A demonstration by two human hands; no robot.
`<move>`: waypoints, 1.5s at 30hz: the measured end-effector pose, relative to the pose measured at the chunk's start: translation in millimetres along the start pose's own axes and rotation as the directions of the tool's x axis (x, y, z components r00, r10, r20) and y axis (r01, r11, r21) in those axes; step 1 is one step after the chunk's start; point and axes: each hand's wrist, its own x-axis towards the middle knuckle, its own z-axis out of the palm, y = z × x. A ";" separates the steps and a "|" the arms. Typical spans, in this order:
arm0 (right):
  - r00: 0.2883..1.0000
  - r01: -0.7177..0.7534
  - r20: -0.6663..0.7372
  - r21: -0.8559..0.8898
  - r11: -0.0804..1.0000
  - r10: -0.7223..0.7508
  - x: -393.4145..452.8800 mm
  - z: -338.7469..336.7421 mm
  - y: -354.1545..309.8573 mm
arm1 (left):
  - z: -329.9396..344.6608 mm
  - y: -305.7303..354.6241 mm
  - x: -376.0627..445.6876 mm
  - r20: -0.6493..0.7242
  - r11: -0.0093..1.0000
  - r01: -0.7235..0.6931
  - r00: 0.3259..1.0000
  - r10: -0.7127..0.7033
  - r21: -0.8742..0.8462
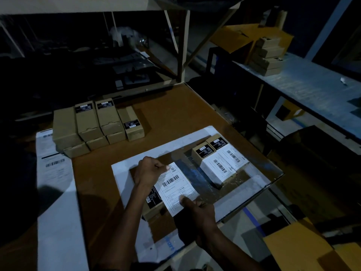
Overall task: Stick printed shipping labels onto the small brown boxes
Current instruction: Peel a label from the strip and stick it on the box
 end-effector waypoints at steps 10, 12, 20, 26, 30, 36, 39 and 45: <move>1.000 -0.006 -0.011 -0.058 0.998 0.005 7.2 -4.1 5.0 | -9.1 1.8 -6.8 0.104 0.993 0.009 0.995 0.003 -0.118; 1.000 -0.007 0.021 -0.077 0.997 0.009 7.2 -6.7 4.7 | -11.0 3.2 -8.3 0.152 0.995 0.027 0.988 -0.013 -0.093; 0.997 0.054 0.064 -0.354 0.934 -0.034 17.2 -20.4 2.9 | -4.3 -8.1 -16.6 0.094 0.993 0.046 0.995 -0.036 -0.107; 0.984 0.175 0.157 -0.712 0.680 -0.088 35.5 -35.6 -8.2 | 2.0 -0.9 -33.8 -0.072 0.996 0.038 0.997 -0.032 0.082; 0.957 0.286 0.280 -0.863 0.416 -0.078 52.2 -48.7 -18.7 | 6.6 1.1 -51.6 -0.152 0.981 0.094 0.986 -0.068 0.168; 0.841 0.304 0.317 -0.947 -0.102 -0.439 46.5 -43.1 -40.2 | 6.0 -32.1 -68.3 -0.197 0.988 0.155 0.969 -0.146 0.027; 0.636 0.413 0.534 -0.845 -0.339 -0.557 46.7 -20.8 -34.8 | 9.6 -30.0 -77.3 -0.239 0.986 0.028 0.969 -0.067 -0.165; 0.663 0.426 0.645 -0.742 -0.517 -0.380 46.2 9.9 20.5 | 13.3 -30.0 -83.7 -0.381 0.960 -0.118 0.924 0.012 -0.256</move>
